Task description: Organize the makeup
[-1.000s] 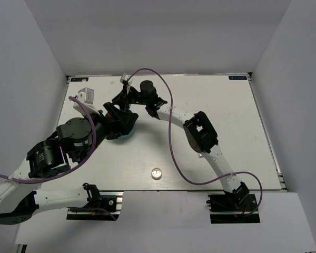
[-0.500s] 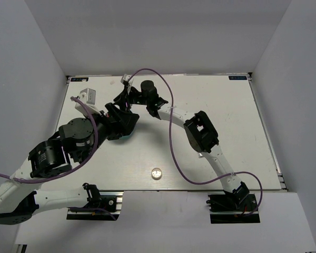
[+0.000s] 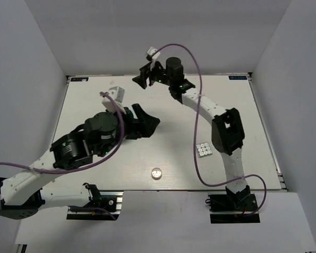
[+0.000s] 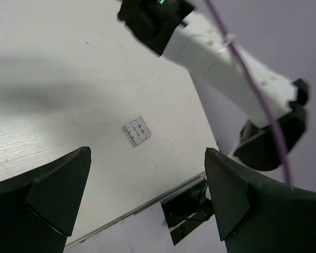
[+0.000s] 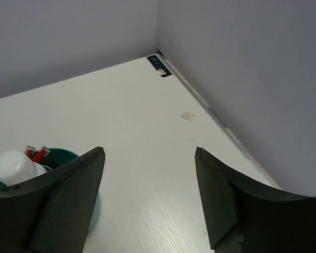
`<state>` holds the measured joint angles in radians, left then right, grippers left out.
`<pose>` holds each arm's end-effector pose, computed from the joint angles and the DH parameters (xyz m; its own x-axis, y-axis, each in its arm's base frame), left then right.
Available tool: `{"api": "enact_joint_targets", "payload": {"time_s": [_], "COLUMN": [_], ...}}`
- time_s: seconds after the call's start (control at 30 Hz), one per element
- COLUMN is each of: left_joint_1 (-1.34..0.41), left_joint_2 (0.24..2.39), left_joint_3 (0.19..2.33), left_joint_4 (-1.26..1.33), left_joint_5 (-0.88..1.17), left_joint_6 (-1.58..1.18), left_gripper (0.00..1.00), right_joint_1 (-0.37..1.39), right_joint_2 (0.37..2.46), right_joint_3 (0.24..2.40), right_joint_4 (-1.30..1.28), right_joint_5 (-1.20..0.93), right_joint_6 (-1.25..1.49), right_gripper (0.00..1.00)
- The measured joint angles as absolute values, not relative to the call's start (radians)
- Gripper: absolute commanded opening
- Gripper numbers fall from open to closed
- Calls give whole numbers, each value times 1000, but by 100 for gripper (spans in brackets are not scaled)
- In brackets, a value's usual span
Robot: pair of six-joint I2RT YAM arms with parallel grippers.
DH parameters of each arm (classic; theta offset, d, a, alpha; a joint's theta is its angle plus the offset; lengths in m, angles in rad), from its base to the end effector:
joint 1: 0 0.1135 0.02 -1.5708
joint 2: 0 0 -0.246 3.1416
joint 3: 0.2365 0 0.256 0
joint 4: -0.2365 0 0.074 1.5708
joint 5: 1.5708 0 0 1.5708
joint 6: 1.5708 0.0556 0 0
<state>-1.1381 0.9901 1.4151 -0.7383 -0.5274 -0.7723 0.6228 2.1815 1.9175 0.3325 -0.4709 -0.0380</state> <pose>0.1106 -0.1727 0.4388 -0.4999 -0.3557 -0.7897 0.3280 0.7661 -0.5527 0.4241 0.3356 0.3165 0.0893 0.0224 -0.9958 -0.8847 0.4610 -0.0689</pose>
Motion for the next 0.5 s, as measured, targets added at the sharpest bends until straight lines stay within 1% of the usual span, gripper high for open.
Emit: {"api": "enact_joint_targets", "payload": {"time_s": [0.03,0.07,0.13,0.23,0.3,0.37,0.43,0.47,0.5], "left_joint_1": [-1136,-1134,-1133,-1129,-1127,-1127,-1121,-1118,-1114], "left_joint_2": [1007,1027,1065,1121,1167,1227,1279,1301,1322], "left_joint_3": [1409,1398,1353,1254,1211,1198,1196,1196,1196], "left_joint_4": [-726,-712,-677,-638,-640,-654,-654,-652,-650], "left_joint_5": [-503,-479,-424,-331,-288,-257,-231,-219,-210], "left_joint_6": [-770,-767,-762,-758,-758,-759,-759,-759,-759], "left_gripper": [98,98,98,98,98,94,90,85,82], "right_joint_1": [610,590,565,521,488,449,394,368,334], "right_joint_2": [2143,2094,2028,1916,1838,1749,1673,1645,1622], "right_joint_3": [1900,1880,1855,1819,1757,1655,1554,1514,1475], "right_joint_4": [299,246,163,-30,-129,-225,-318,-360,-401], "right_joint_5": [-453,-435,-423,-421,-427,-427,-425,-419,-415], "right_joint_6": [-61,-89,-131,-193,-225,-250,-268,-274,-276], "right_gripper": [80,88,89,89,89,84,72,59,52]}}
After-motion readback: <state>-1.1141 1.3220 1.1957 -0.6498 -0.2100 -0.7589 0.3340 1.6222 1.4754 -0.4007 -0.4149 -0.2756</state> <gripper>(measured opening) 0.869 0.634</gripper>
